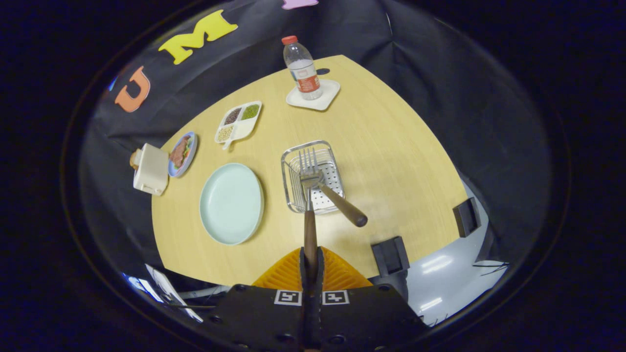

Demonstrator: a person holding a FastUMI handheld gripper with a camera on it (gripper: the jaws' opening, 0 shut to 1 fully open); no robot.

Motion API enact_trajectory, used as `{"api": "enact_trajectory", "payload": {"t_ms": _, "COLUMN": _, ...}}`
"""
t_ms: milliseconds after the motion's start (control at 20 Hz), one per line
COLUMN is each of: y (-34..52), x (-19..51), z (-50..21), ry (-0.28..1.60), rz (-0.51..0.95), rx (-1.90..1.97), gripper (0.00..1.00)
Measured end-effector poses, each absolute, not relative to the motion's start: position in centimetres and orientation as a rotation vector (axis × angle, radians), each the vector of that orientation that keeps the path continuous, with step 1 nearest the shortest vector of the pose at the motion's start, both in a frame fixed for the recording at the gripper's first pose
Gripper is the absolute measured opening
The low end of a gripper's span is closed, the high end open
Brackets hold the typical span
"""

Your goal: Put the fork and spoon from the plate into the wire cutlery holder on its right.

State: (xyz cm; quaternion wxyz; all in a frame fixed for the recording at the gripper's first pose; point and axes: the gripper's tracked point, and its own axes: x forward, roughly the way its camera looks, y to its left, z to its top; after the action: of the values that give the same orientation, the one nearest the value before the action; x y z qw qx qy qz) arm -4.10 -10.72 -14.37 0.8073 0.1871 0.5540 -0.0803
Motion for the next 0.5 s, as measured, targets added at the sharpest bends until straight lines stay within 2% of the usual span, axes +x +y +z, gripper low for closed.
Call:
{"api": "enact_trajectory", "payload": {"t_ms": 300, "y": -10.5, "x": -3.0, "z": -14.1, "ry": 1.175, "rz": -0.163, "rx": 0.416, "gripper": 0.04}}
{"api": "enact_trajectory", "payload": {"t_ms": 350, "y": -10.5, "x": -2.8, "z": -13.9, "ry": 1.164, "rz": -0.162, "rx": 0.420, "gripper": 0.08}}
{"api": "enact_trajectory", "payload": {"t_ms": 500, "y": -10.2, "x": -2.5, "z": -13.1, "ry": 1.143, "rz": -0.164, "rx": 0.442, "gripper": 0.08}}
